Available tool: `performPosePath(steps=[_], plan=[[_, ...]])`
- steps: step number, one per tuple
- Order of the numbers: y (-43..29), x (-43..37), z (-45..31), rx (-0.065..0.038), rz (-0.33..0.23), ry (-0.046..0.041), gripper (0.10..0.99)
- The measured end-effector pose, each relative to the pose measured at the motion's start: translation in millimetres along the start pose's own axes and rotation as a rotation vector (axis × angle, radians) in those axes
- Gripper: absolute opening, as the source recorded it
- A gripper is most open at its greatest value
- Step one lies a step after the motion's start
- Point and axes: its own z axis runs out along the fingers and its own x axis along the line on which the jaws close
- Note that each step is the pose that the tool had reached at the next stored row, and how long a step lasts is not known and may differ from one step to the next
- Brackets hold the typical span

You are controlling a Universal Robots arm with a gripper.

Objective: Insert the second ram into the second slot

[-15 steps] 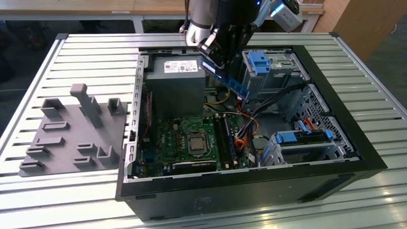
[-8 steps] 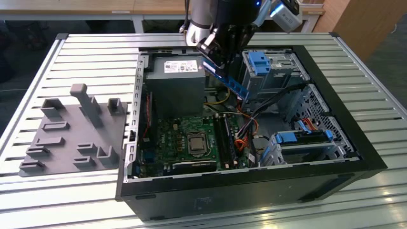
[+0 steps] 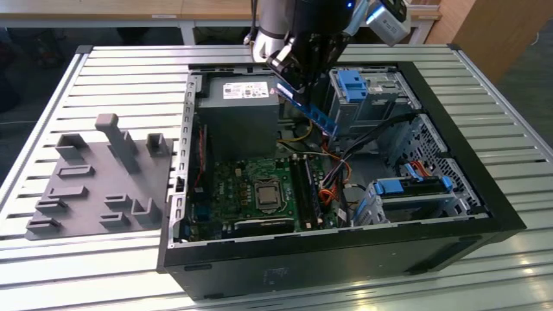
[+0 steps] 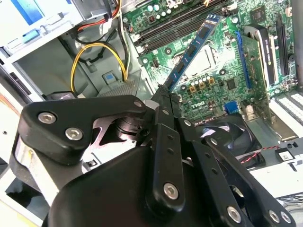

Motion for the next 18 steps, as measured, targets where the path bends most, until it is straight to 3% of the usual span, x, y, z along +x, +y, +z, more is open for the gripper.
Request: performPosePath(steps=[18], plan=[[0.0,0.0,0.0,0.001,0.078,-0.0029,0.122]])
